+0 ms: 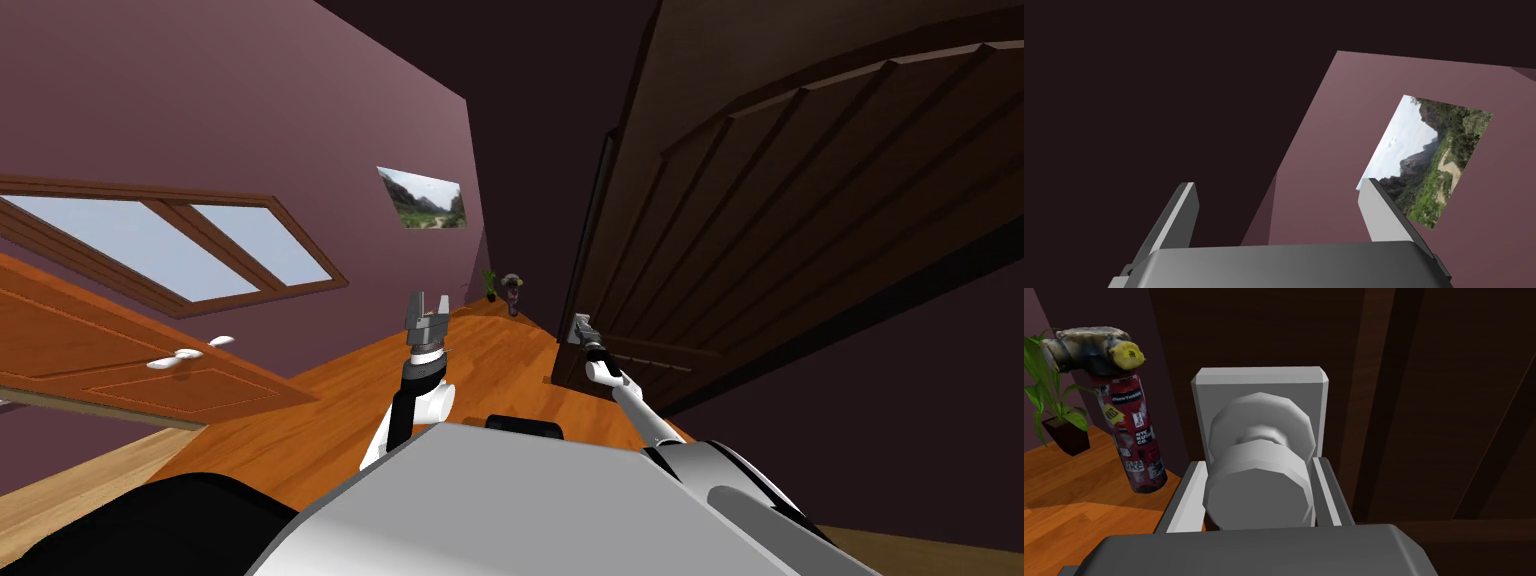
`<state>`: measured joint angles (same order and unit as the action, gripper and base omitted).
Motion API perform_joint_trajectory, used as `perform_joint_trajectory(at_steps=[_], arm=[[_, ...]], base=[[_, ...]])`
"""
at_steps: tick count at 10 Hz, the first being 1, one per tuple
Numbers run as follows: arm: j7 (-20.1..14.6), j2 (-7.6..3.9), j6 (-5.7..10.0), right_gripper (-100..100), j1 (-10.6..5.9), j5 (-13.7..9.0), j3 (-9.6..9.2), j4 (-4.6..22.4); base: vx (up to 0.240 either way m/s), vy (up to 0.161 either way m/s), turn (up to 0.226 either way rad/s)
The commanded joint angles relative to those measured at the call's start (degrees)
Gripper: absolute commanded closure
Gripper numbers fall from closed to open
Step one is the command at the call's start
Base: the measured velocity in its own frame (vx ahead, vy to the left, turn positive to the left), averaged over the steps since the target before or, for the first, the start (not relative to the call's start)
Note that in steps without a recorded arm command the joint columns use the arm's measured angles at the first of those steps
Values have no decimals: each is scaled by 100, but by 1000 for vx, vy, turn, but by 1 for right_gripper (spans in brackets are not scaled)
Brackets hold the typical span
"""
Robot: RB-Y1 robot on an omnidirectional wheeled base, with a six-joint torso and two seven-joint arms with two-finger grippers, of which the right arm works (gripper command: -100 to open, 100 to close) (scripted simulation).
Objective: Pull the door open
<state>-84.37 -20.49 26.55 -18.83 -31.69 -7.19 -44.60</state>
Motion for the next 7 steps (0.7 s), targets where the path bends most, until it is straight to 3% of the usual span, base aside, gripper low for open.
perform_joint_trajectory(at_steps=[1,7], arm=[[-70,-23,7,100,18,22,-83,-41],[-464,-210,37,100,100,136,-548,-258]], base=[[-210,-54,74],[-197,-90,89]])
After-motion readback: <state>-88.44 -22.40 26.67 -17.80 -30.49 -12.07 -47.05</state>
